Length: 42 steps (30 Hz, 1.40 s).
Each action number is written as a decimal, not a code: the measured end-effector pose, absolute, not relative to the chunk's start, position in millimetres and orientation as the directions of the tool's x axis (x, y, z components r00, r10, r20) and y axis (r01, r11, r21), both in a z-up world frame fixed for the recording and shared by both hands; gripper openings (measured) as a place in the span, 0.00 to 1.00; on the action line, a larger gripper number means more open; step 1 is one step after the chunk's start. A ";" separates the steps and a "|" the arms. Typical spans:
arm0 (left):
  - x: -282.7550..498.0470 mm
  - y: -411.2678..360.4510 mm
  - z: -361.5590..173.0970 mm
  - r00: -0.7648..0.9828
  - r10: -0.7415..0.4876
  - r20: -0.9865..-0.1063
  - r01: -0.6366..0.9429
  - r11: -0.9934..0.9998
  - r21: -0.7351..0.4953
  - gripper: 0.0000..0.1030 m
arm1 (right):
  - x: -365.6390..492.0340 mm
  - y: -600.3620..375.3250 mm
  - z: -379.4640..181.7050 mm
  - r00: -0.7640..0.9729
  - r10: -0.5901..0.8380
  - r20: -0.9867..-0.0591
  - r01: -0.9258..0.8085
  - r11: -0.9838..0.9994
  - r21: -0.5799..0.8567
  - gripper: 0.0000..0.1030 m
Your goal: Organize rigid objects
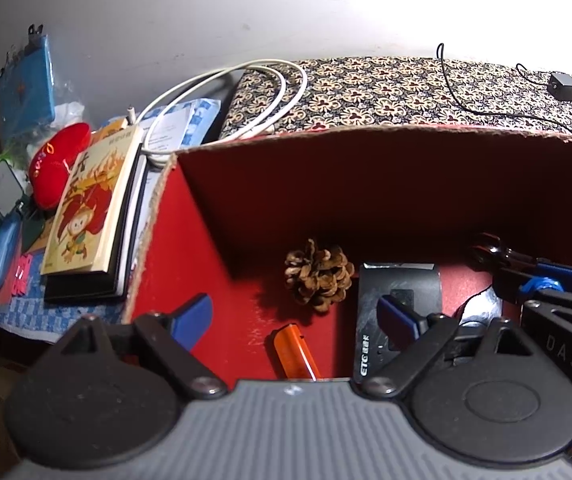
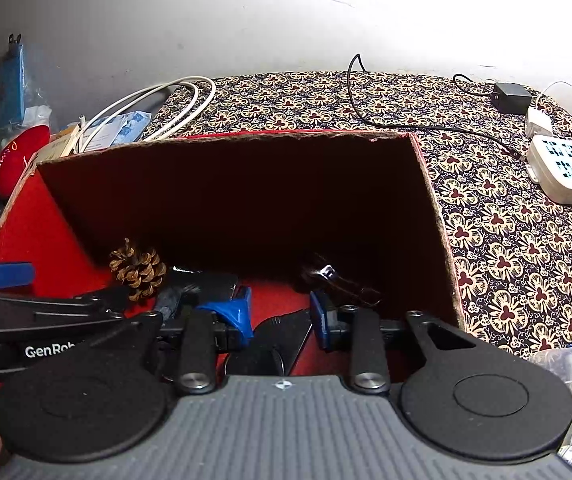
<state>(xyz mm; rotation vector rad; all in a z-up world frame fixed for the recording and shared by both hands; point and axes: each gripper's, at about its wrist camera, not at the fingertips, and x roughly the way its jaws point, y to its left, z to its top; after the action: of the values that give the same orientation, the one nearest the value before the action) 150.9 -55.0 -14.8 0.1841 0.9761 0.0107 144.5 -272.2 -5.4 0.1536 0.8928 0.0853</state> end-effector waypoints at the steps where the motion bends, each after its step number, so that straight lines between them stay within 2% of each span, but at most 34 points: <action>1: 150.8 -55.1 -14.8 0.562 0.093 -0.822 0.073 0.984 0.161 0.90 | 144.6 -272.2 -5.5 0.625 0.138 -0.769 -0.010 0.986 0.169 0.12; 42: 149.3 -51.0 -12.3 0.578 0.104 -0.809 0.052 0.985 0.164 0.89 | 145.8 -274.7 -5.9 0.622 0.129 -0.772 -0.007 0.987 0.159 0.11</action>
<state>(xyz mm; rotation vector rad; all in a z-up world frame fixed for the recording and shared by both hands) 149.3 -51.0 -12.3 0.1773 0.9551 0.0303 145.8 -274.7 -5.9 0.1456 0.8968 0.0783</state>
